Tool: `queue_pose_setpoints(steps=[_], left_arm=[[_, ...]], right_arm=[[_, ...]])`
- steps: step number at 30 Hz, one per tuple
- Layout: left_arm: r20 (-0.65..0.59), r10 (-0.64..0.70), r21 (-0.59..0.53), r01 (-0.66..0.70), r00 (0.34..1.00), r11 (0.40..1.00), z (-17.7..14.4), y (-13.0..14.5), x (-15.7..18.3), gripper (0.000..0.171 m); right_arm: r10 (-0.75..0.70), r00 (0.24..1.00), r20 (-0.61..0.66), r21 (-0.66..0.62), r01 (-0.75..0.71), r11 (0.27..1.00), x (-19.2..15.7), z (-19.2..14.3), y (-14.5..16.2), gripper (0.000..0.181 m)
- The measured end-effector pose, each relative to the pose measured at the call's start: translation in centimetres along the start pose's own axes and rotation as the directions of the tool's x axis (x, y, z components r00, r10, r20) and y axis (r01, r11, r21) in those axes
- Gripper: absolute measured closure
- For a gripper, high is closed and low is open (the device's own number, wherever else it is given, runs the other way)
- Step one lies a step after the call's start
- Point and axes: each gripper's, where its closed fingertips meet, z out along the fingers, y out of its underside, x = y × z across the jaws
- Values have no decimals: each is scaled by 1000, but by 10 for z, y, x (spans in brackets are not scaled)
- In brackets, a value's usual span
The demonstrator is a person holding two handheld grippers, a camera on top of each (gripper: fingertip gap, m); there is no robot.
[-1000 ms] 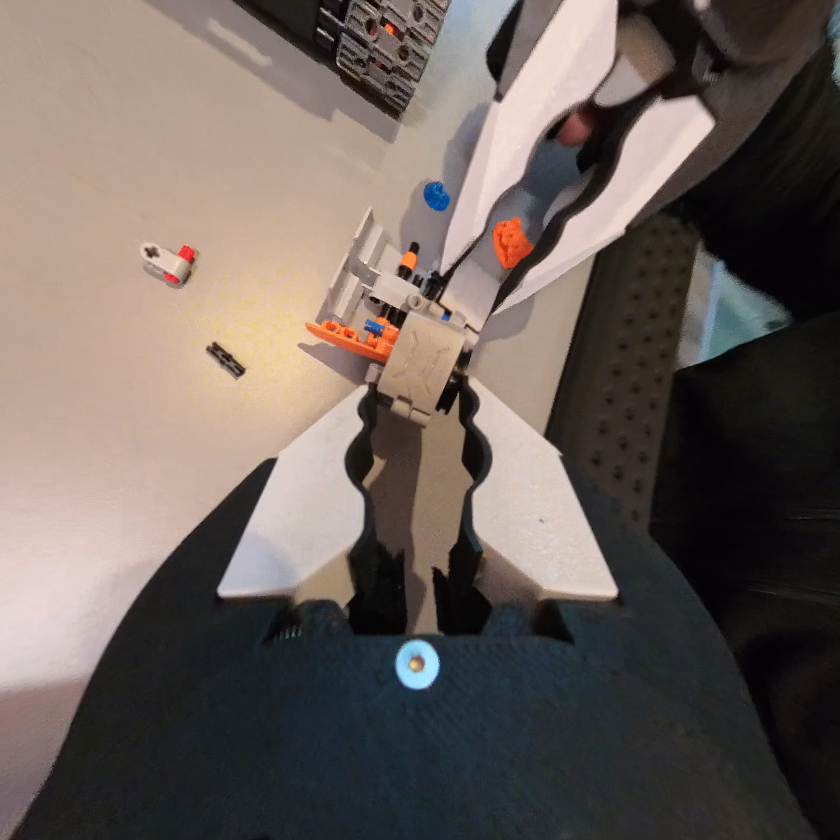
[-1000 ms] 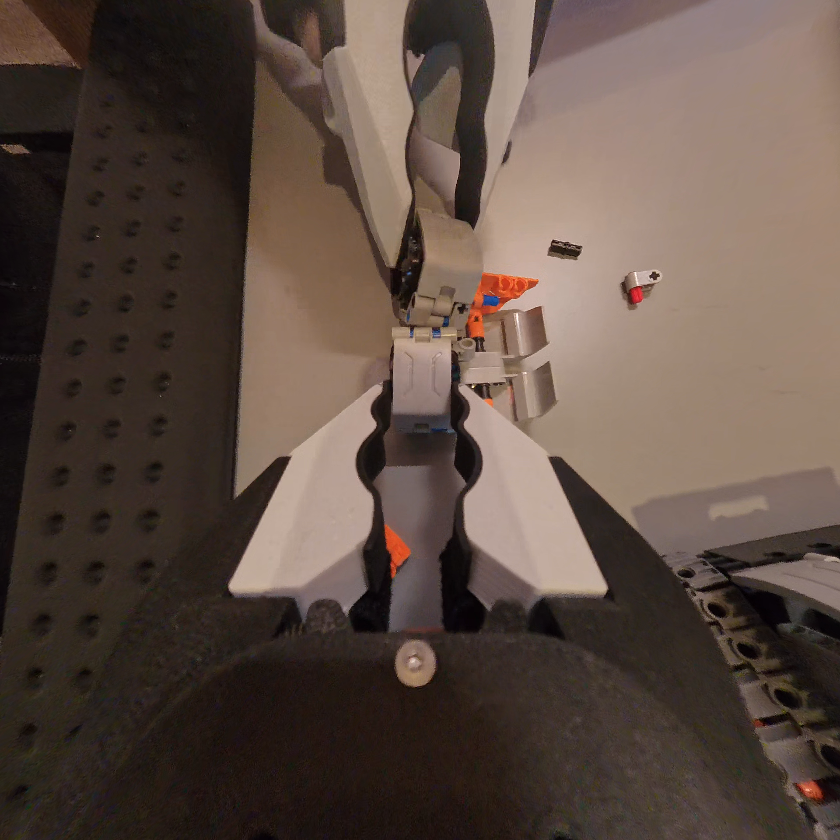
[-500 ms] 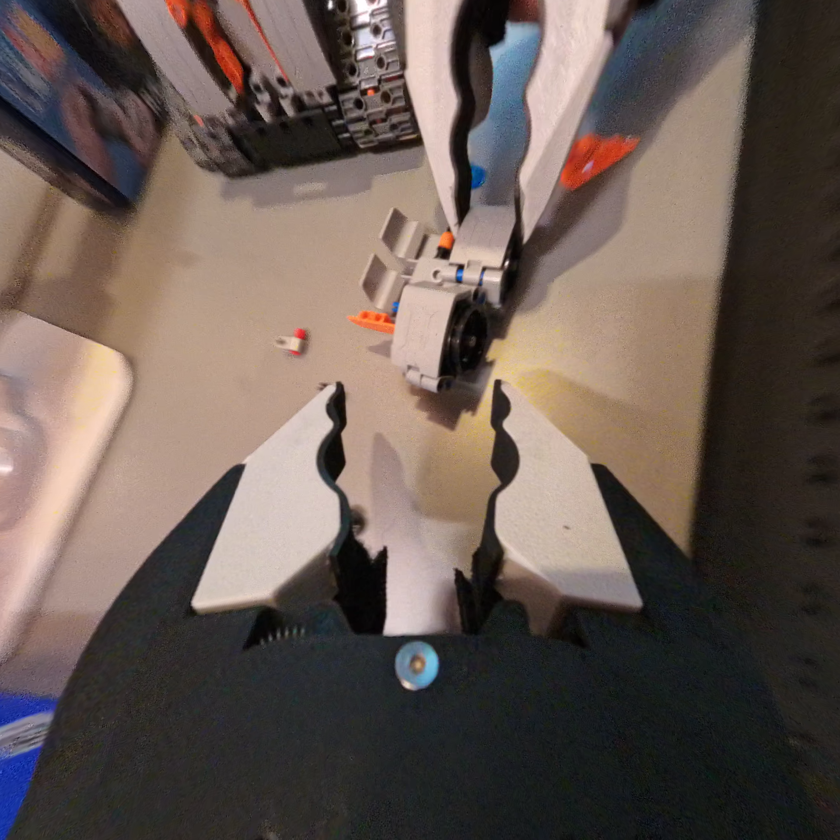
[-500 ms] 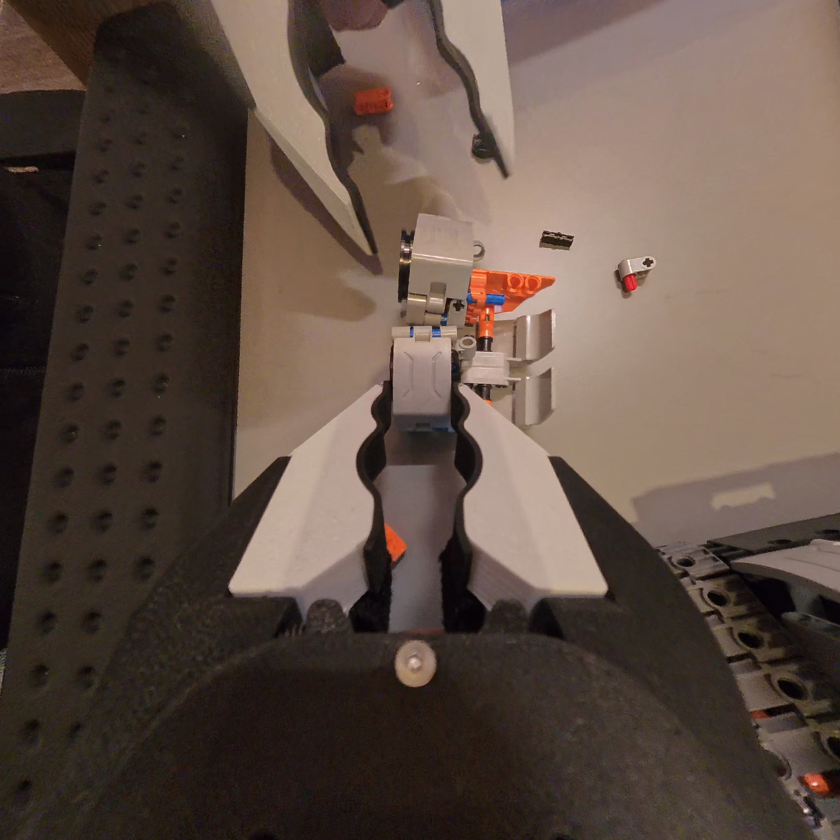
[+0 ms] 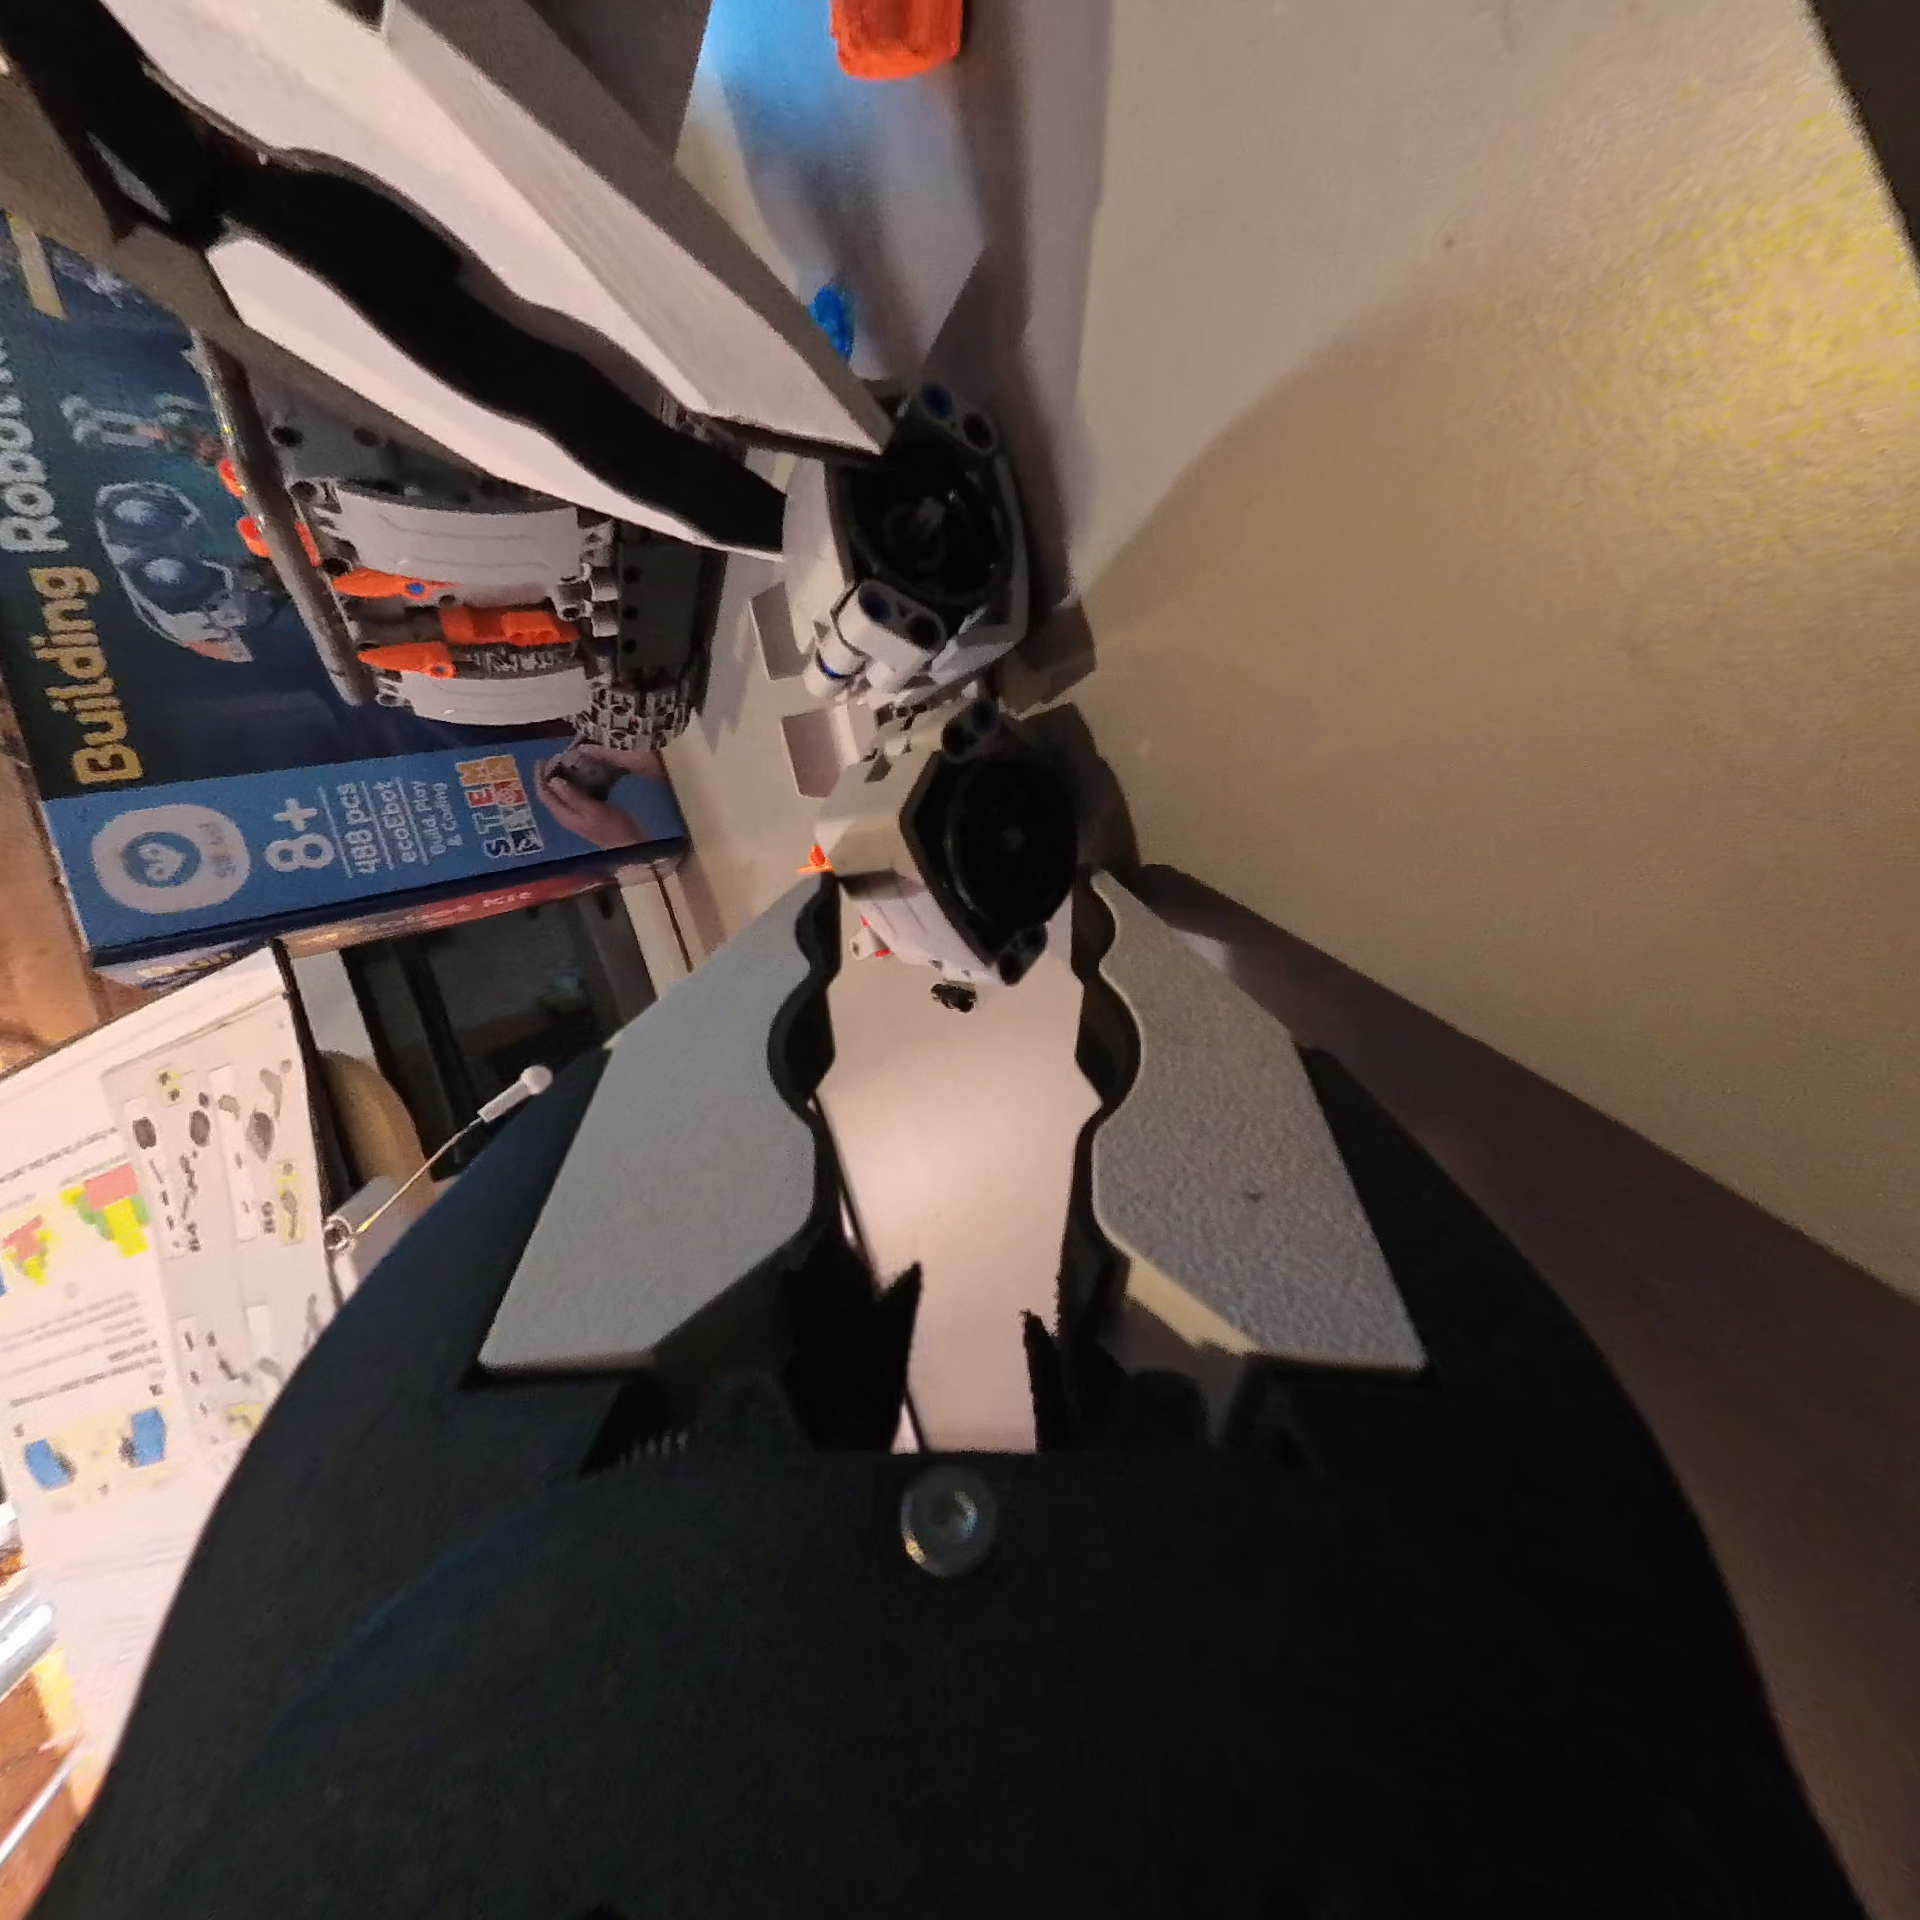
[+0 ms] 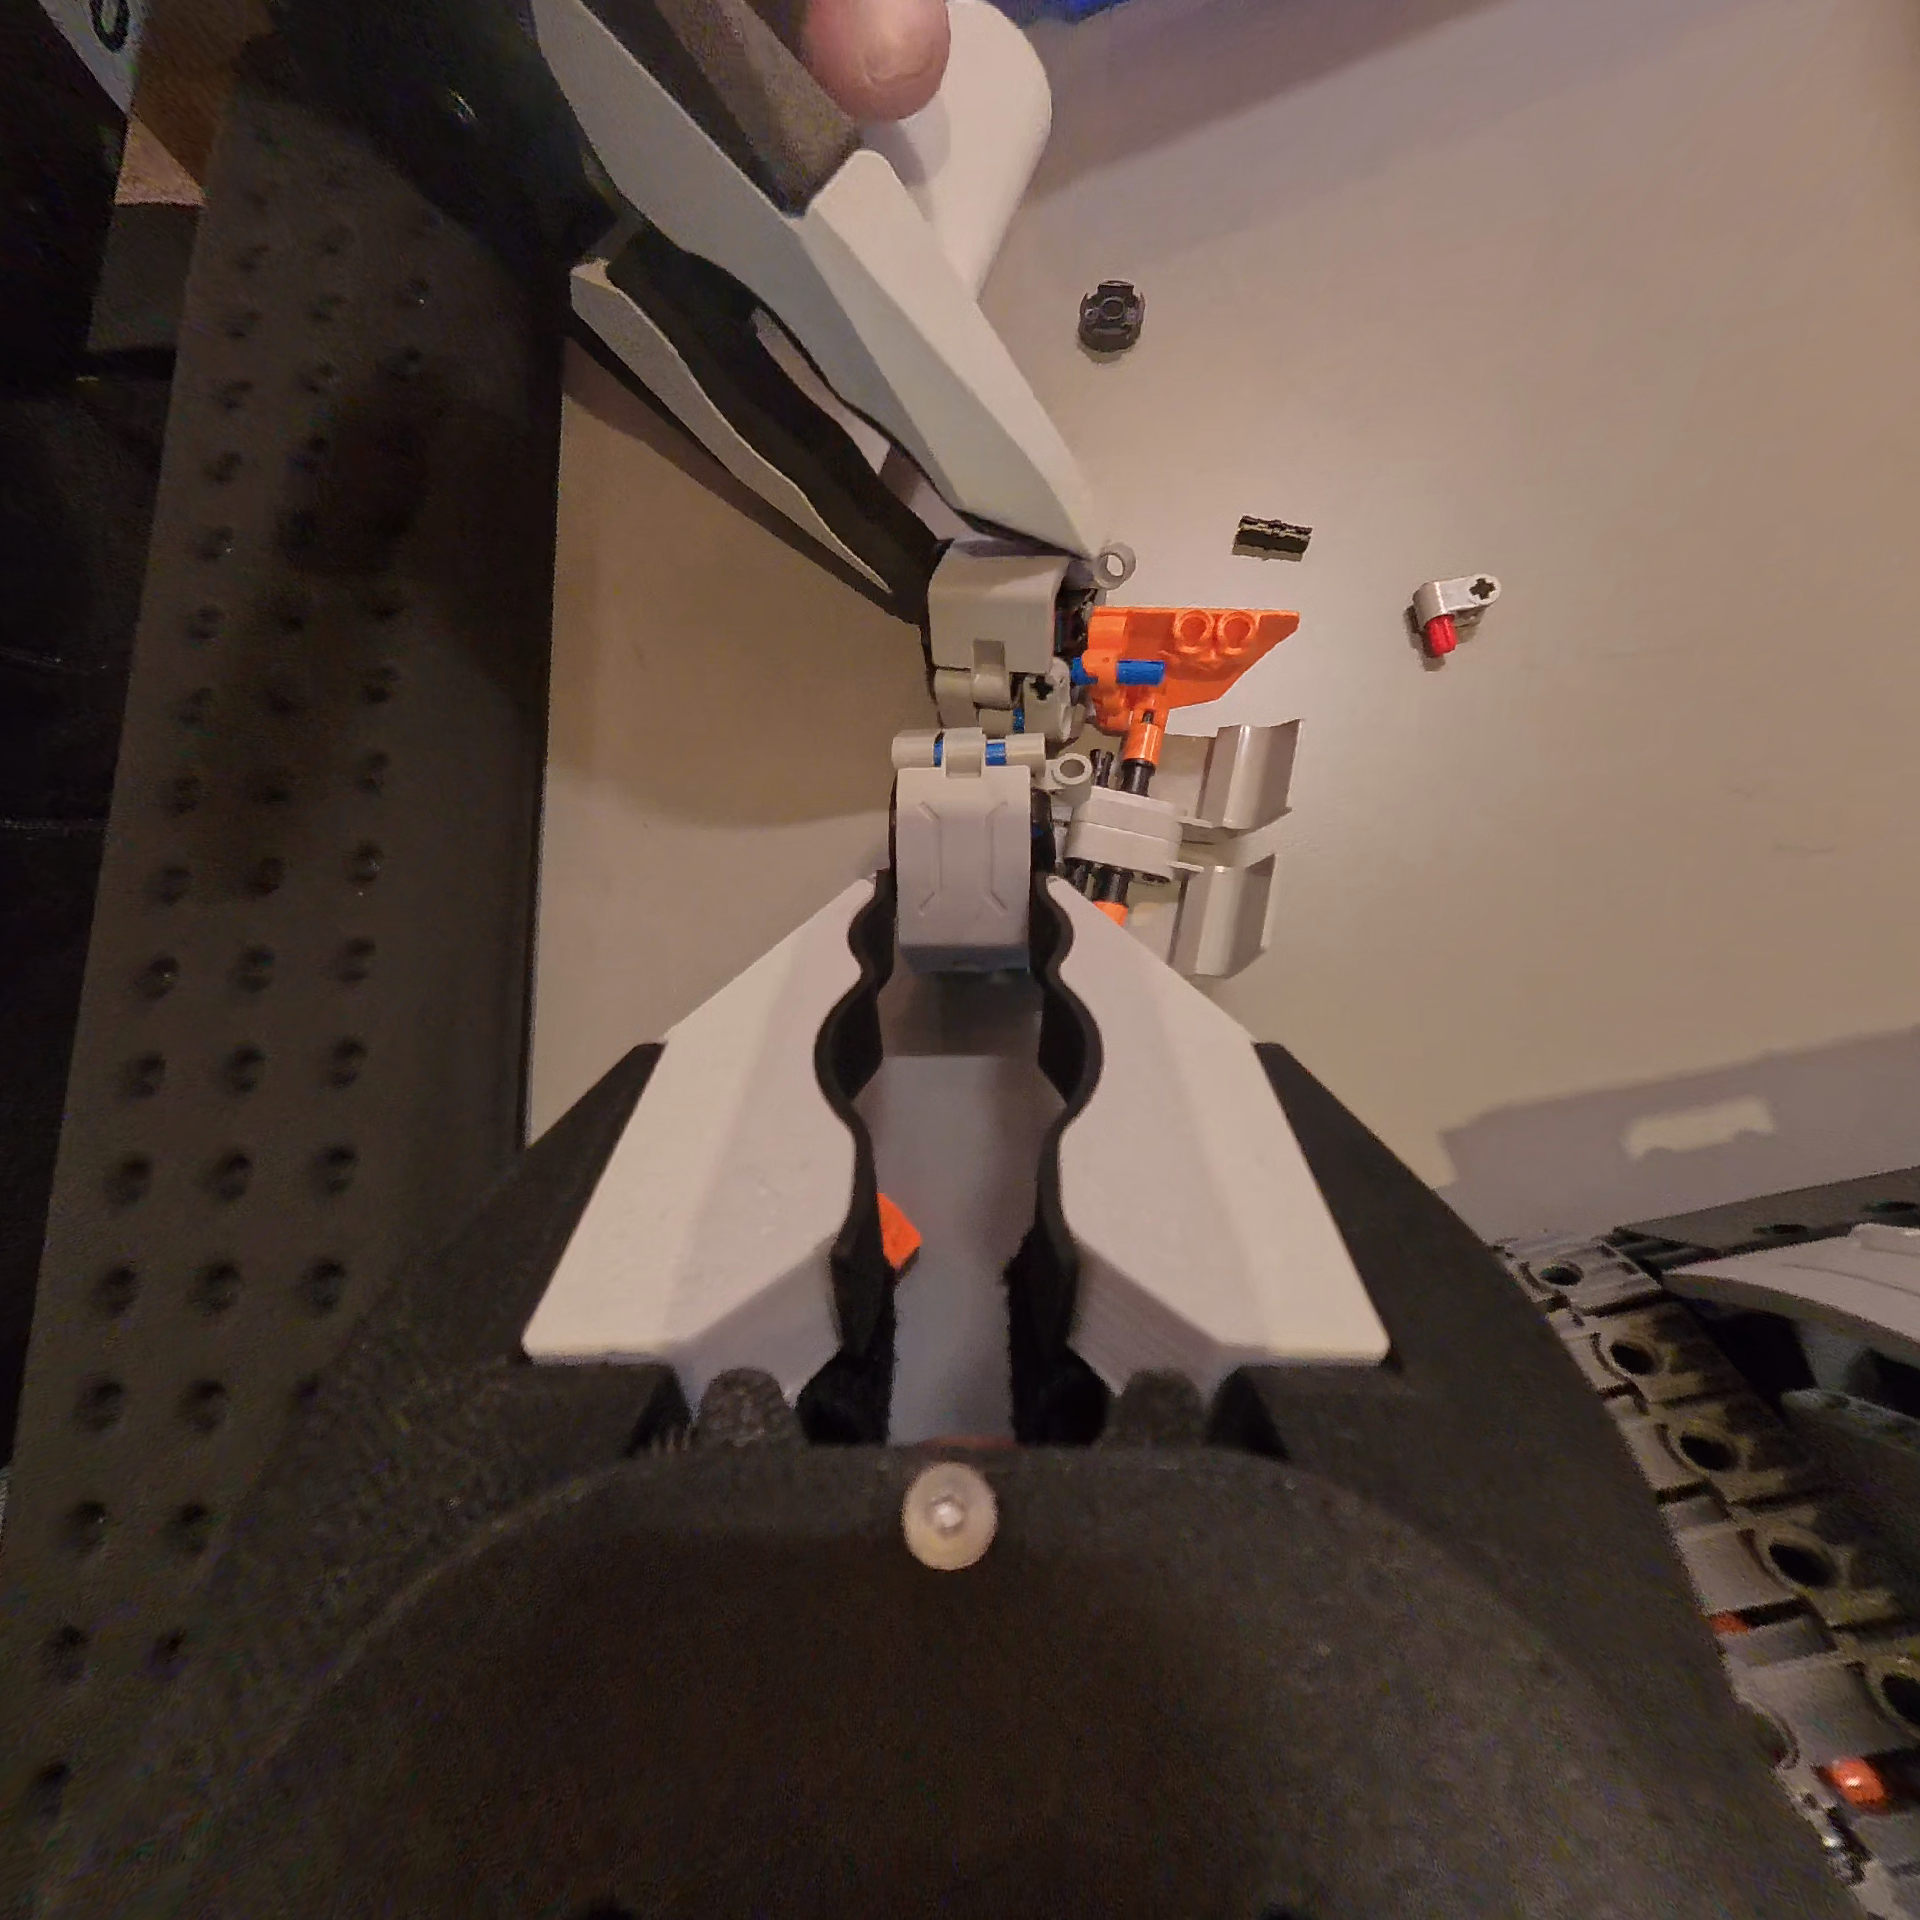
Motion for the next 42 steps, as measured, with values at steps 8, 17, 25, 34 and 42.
queue_pose_setpoints(steps=[8,17,25,34,42], left_arm=[[-1,-85,-4,85,996,996,3,1,-1,131],[-50,-224,-5,224,973,974,0,2,1,131],[-208,-442,22,456,873,890,-8,-7,-2,132],[-437,-648,-13,716,624,698,-18,-17,-4,132],[-659,-710,-133,891,248,434,-32,-28,-5,132]], right_arm=[[-47,998,-38,-111,43,993,3,1,20,159],[-98,993,-65,-144,87,986,2,-2,21,159],[-113,992,-54,-139,104,985,-3,0,19,159],[-44,999,25,-53,45,998,-10,-7,8,159],[88,974,207,17,-93,996,-26,-14,0,159]])
